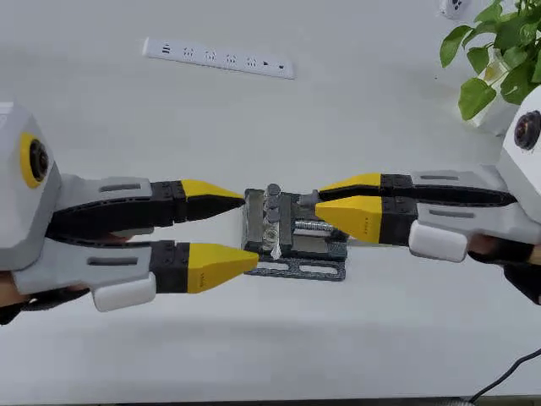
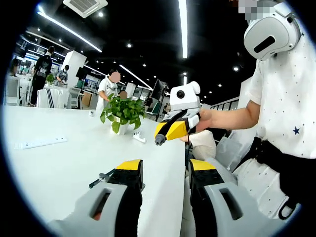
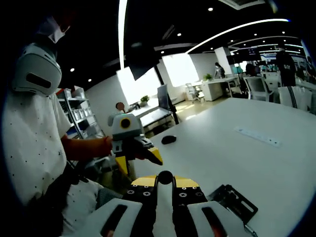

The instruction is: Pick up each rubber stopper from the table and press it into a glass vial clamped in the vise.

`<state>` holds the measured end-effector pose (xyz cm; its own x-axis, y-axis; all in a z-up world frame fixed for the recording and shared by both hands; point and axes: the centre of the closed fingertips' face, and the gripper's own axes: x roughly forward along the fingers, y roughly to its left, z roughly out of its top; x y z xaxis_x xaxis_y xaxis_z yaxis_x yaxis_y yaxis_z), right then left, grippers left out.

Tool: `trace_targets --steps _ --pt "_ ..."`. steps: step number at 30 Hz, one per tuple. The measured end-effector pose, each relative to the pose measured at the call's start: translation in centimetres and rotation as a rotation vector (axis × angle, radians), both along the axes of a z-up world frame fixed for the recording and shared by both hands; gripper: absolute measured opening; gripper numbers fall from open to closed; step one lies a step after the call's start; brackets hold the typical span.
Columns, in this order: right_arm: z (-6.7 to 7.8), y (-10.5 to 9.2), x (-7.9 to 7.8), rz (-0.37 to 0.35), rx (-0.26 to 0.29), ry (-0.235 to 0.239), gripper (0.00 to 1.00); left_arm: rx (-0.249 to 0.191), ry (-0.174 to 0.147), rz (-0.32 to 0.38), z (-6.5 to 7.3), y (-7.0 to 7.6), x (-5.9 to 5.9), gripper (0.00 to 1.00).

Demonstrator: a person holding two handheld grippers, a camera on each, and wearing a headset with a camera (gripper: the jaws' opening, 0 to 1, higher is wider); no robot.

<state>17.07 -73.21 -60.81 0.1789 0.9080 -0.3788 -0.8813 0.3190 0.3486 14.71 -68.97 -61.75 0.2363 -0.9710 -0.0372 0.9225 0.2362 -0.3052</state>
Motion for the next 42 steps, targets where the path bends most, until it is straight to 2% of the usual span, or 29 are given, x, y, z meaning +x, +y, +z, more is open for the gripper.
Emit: trace_targets --steps 2,4,8,11,13,15,20,22,26,28,30,33,36,42 --pt "-0.8 0.0 0.6 -0.007 -0.032 0.007 0.05 0.041 -0.007 0.012 -1.0 0.1 0.2 0.39" --pt "-1.8 0.0 1.1 -0.01 -0.097 -0.004 0.06 0.087 -0.019 0.027 -2.1 0.3 0.5 0.44" --pt "-3.4 0.1 1.9 0.01 -0.194 -0.019 0.06 0.141 -0.03 0.043 -3.8 0.4 0.8 0.56" --pt "-4.2 0.3 2.4 0.021 -0.239 -0.019 0.06 0.181 -0.04 0.047 -4.9 0.5 0.9 0.63" --pt "-5.0 0.1 2.8 0.036 -0.308 -0.036 0.06 0.209 -0.05 0.056 -5.7 0.6 1.0 0.68" --pt "-5.6 0.2 3.0 0.056 -0.349 -0.051 0.06 0.216 -0.051 0.056 -6.1 0.6 1.0 0.72" --pt "-7.8 0.5 3.6 0.116 -0.464 -0.076 0.06 0.265 -0.09 0.067 -7.7 0.8 1.2 0.83" --pt "-8.5 0.5 3.8 0.13 -0.5 -0.082 0.06 0.28 -0.075 0.056 -8.3 0.9 1.0 0.85" --pt "-10.1 0.4 4.1 0.174 -0.604 -0.114 0.06 0.321 -0.094 0.049 -9.7 1.2 0.8 0.9" --pt "-11.1 0.4 4.5 0.192 -0.626 -0.118 0.06 0.342 -0.102 0.045 -10.3 1.4 0.7 0.92" --pt "-11.6 0.5 4.6 0.204 -0.643 -0.122 0.06 0.353 -0.111 0.04 -10.7 1.5 0.6 0.93" --pt "-12.8 0.4 4.8 0.236 -0.701 -0.143 0.06 0.347 -0.106 0.048 -10.9 1.7 0.8 0.96" --pt "-13.7 0.4 4.9 0.252 -0.73 -0.149 0.06 0.349 -0.108 0.049 -11.0 1.7 0.8 0.97" --pt "-14.9 0.2 5.1 0.295 -0.802 -0.175 0.06 0.351 -0.113 0.046 -11.3 1.6 0.8 0.98"
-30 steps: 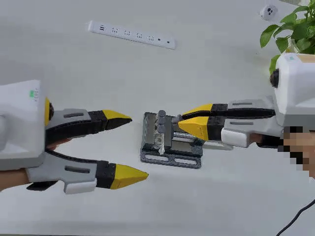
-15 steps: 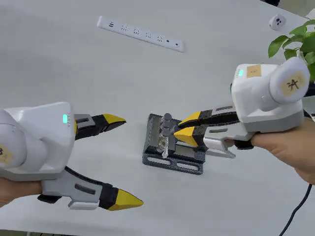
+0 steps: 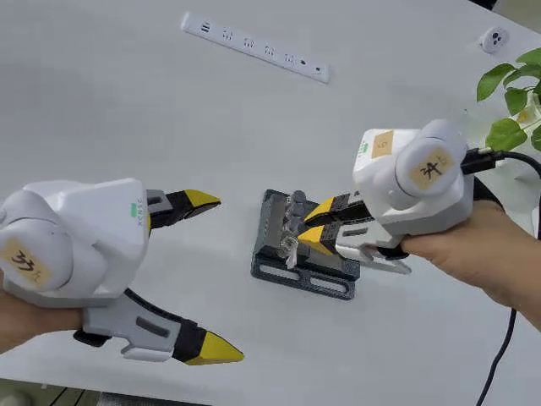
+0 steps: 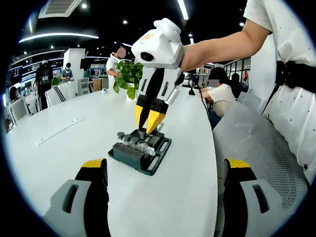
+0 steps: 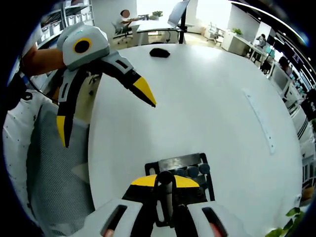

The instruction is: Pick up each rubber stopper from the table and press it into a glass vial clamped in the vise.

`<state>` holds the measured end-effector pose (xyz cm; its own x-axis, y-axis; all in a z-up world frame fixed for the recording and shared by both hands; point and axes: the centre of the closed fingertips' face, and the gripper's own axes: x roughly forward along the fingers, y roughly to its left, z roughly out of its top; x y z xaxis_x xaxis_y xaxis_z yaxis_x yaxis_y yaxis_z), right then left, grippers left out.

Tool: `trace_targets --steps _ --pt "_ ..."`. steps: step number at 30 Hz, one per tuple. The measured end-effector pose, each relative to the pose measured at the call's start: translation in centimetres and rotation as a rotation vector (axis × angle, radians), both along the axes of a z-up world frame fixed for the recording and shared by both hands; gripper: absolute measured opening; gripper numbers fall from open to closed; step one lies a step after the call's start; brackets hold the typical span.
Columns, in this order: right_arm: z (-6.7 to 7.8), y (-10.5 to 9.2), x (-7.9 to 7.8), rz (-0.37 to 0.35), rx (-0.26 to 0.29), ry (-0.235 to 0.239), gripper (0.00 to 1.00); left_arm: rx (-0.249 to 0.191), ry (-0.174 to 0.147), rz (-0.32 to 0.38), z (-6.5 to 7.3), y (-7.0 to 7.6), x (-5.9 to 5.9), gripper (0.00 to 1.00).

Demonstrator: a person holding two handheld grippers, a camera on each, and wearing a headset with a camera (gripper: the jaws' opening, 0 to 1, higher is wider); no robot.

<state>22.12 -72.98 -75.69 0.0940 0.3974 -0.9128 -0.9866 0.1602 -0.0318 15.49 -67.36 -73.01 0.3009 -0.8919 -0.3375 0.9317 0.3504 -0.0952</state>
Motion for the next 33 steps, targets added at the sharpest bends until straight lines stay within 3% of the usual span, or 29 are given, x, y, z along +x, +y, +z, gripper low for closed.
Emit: trace_targets --steps 3,14,22,33 --pt "-0.5 -0.2 -0.1 0.022 -0.03 -0.011 0.06 0.0 0.0 0.0 -0.1 -0.1 0.0 0.98" --pt "-1.9 -0.3 0.0 0.033 -0.057 -0.007 0.05 -0.012 0.003 -0.002 -0.3 -0.4 0.1 0.97" --pt "-2.2 -0.3 0.0 0.051 -0.09 -0.018 0.05 -0.016 0.009 0.001 -0.3 -0.3 0.1 0.97" --pt "-2.3 -0.1 0.1 0.051 -0.093 -0.016 0.05 -0.016 0.015 0.0 -0.5 -0.4 -0.1 0.96"
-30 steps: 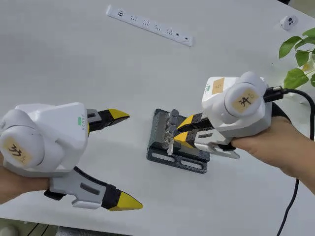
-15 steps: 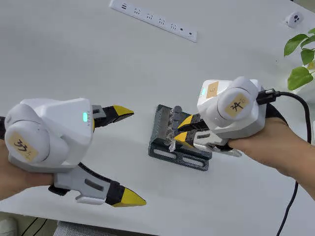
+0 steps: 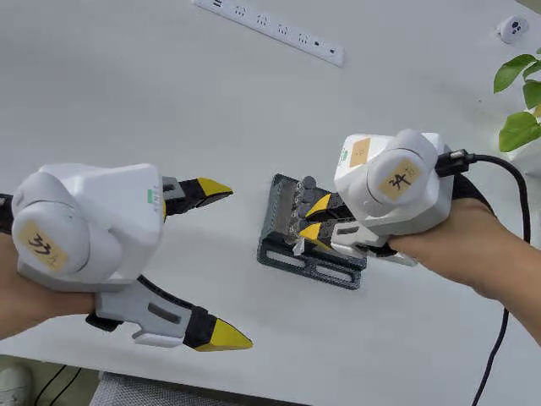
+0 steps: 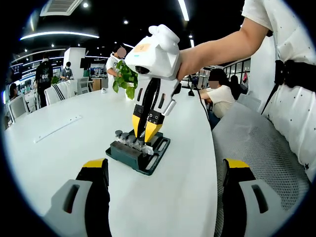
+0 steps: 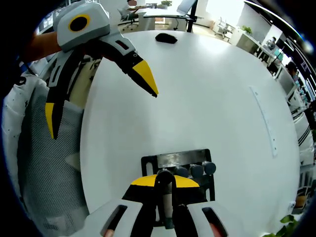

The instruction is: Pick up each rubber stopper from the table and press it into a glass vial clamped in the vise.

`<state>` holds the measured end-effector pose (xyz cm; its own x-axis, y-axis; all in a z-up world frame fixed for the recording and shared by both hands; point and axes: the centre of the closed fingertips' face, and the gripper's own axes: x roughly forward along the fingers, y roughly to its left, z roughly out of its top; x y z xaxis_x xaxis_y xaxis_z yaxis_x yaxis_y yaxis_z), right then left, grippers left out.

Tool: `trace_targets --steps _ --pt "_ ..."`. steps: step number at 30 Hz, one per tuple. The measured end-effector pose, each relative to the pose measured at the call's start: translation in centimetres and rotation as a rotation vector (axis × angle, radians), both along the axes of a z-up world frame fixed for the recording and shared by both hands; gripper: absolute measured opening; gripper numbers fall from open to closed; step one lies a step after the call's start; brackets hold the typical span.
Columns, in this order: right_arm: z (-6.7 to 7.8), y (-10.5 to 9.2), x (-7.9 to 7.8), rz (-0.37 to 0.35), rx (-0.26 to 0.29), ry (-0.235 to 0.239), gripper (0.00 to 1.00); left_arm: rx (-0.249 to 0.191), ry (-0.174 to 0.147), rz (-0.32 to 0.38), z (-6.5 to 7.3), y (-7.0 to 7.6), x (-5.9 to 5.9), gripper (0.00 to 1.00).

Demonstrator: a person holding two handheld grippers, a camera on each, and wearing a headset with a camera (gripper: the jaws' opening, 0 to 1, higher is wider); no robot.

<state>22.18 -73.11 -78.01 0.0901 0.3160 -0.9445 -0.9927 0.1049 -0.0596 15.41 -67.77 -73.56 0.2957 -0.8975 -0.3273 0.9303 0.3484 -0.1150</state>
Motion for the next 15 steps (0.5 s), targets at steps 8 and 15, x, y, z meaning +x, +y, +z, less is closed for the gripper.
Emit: trace_targets --steps 8,15 --pt "0.07 -0.01 -0.1 0.005 -0.004 -0.002 0.05 -0.002 0.005 0.0 -0.13 -0.03 0.01 0.95" --pt "-0.01 0.03 -0.13 0.062 -0.04 -0.029 0.05 -0.002 0.011 0.002 -0.25 0.06 0.0 0.95"
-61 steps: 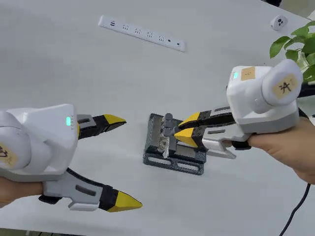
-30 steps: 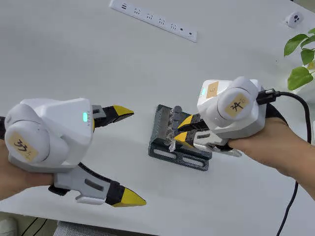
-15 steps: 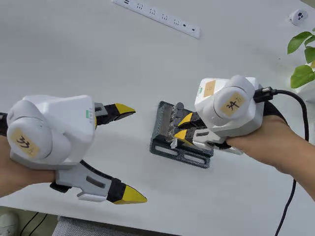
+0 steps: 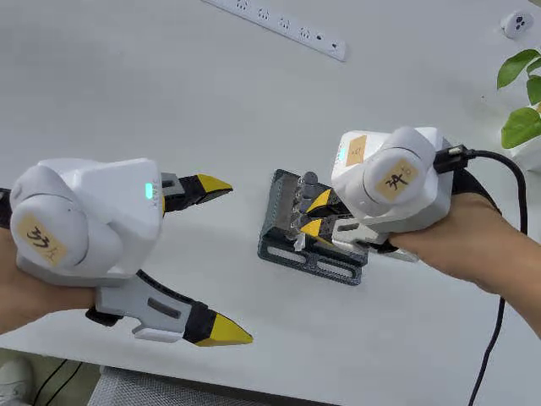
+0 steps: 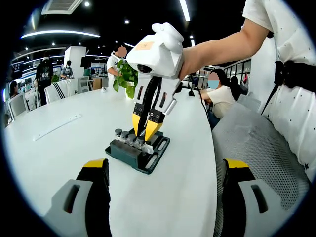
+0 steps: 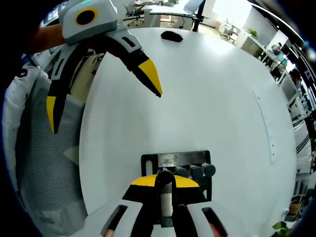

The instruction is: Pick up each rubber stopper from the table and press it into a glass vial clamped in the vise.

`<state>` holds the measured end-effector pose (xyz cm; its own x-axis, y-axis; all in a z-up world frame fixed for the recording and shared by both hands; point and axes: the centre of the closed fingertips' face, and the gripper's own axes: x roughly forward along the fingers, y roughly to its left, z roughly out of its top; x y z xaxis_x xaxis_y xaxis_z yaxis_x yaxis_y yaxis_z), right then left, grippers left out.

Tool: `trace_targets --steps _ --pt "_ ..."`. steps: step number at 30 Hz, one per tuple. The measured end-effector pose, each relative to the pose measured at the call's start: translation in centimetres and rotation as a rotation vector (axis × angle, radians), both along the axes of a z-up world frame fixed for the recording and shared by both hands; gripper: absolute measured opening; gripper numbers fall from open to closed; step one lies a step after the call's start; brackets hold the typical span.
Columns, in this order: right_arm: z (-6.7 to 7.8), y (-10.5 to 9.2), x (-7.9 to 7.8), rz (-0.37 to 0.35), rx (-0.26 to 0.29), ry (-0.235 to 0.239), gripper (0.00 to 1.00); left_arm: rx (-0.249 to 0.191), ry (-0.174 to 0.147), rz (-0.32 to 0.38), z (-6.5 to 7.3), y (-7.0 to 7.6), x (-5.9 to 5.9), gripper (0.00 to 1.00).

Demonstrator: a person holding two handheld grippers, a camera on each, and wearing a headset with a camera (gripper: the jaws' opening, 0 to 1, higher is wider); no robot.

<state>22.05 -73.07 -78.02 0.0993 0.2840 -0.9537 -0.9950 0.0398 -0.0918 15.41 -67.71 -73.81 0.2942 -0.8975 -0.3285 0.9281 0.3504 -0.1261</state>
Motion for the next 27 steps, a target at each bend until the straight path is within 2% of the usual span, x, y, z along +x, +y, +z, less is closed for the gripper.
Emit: trace_targets --steps 9,13,16,21,27 --pt "-0.15 -0.23 0.02 0.019 -0.031 -0.02 0.05 0.0 0.006 0.001 -0.17 -0.05 -0.01 0.94" --pt "-0.23 -0.24 0.01 0.049 -0.058 -0.029 0.05 0.0 0.006 0.001 -0.19 -0.05 0.11 0.94" --pt "-0.11 -0.2 0.0 0.047 -0.053 -0.026 0.05 0.0 0.007 0.001 -0.18 -0.07 0.13 0.94" --pt "0.15 -0.21 -0.14 0.109 -0.091 -0.066 0.05 -0.002 0.013 0.004 -0.26 -0.01 0.1 0.93" --pt "0.13 -0.18 -0.16 0.153 -0.123 -0.082 0.05 0.002 0.015 0.006 -0.5 0.09 -0.01 0.92"
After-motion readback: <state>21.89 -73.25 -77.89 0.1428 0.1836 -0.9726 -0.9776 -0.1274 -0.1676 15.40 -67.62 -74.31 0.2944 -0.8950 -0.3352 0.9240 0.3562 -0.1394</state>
